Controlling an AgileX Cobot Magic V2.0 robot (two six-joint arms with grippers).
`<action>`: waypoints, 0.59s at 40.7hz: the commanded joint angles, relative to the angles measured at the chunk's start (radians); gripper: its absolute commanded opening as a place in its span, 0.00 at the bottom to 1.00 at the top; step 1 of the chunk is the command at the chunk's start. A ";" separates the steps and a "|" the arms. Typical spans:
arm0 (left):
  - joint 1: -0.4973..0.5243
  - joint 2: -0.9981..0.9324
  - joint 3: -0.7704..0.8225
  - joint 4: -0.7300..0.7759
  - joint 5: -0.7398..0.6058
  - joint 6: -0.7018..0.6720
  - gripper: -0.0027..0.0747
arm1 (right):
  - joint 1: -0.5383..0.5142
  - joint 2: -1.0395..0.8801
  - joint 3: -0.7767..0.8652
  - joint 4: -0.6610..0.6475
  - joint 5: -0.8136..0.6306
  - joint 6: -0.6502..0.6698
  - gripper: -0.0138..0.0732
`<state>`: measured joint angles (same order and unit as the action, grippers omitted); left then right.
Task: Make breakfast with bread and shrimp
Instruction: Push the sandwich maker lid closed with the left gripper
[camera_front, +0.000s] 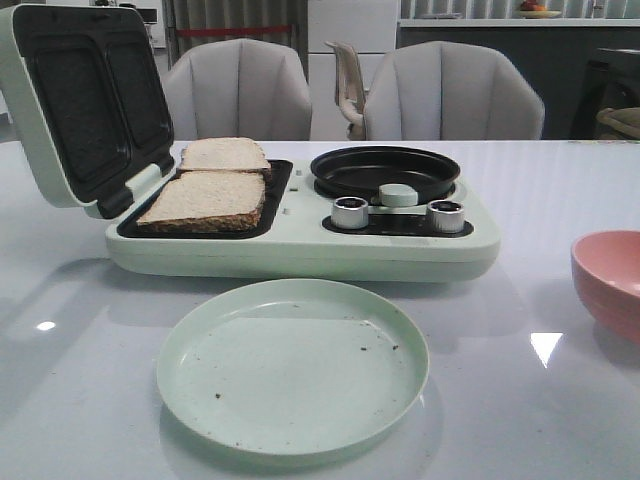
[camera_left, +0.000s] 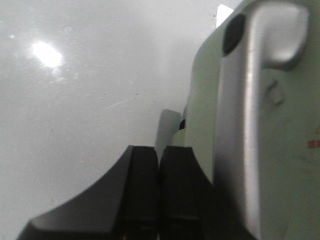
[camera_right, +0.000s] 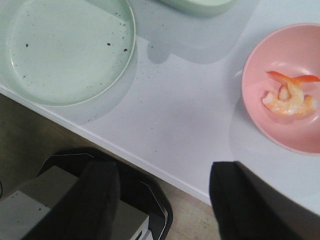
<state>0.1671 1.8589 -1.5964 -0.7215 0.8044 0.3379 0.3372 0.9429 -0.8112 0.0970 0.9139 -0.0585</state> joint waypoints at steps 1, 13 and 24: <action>-0.027 -0.056 -0.058 -0.114 0.021 0.080 0.17 | -0.005 -0.012 -0.025 0.004 -0.042 0.000 0.74; -0.074 -0.096 -0.011 -0.223 0.148 0.240 0.16 | -0.005 -0.012 -0.025 0.004 -0.042 0.000 0.74; -0.180 -0.313 0.240 -0.221 0.054 0.378 0.16 | -0.005 -0.012 -0.025 0.004 -0.042 0.000 0.74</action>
<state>0.0283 1.6614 -1.3906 -0.8821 0.9013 0.6671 0.3372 0.9429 -0.8112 0.0970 0.9139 -0.0585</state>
